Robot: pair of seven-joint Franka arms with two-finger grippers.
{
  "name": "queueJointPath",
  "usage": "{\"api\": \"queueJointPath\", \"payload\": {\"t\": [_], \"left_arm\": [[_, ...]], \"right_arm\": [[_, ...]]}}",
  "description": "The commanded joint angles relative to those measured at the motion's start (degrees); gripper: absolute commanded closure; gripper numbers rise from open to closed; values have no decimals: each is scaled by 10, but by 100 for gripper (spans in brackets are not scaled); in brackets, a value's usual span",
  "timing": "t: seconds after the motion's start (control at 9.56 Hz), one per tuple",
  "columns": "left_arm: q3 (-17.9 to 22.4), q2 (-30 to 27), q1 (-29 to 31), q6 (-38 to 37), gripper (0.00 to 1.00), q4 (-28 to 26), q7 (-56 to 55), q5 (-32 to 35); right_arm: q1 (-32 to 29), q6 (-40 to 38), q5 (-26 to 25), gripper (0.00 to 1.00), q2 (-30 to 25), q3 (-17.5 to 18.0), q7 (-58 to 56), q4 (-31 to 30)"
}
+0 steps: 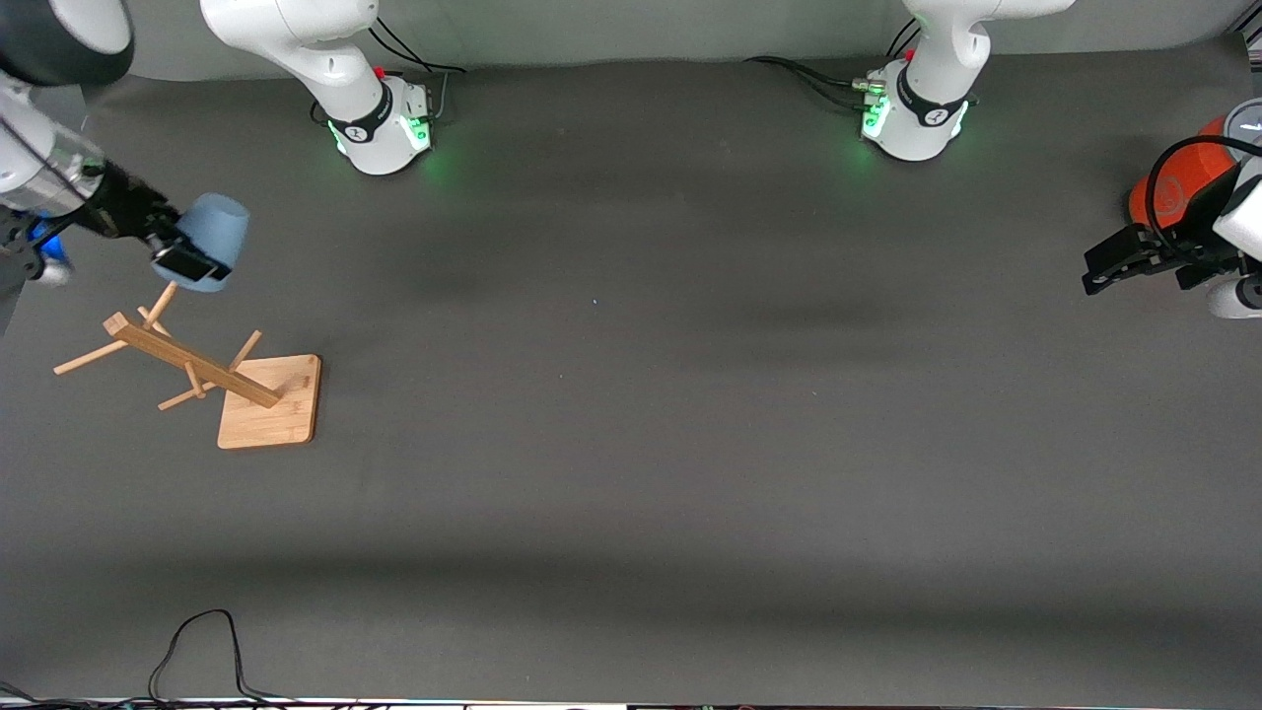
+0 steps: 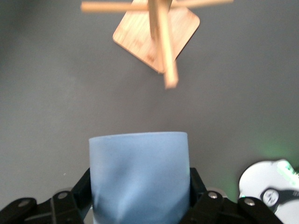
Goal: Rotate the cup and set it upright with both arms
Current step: 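Carry the blue cup with the right gripper to the table middle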
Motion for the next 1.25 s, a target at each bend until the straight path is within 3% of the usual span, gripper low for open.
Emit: {"api": "queueJointPath", "payload": {"t": [0.0, 0.31, 0.63, 1.15], "left_arm": [[1, 3, 1, -2, 0, 6, -1, -3], [1, 3, 1, -10, 0, 6, -1, -3], [2, 7, 4, -6, 0, 6, -1, -3], [2, 28, 28, -6, 0, 7, -1, 4]], "right_arm": [[87, -12, 4, 38, -21, -3, 148, -4], [253, 18, 4, 41, 31, -3, 404, 37], [373, 37, 4, 46, 176, -3, 605, 138], [478, 105, 1, 46, 409, -3, 827, 260]]}}
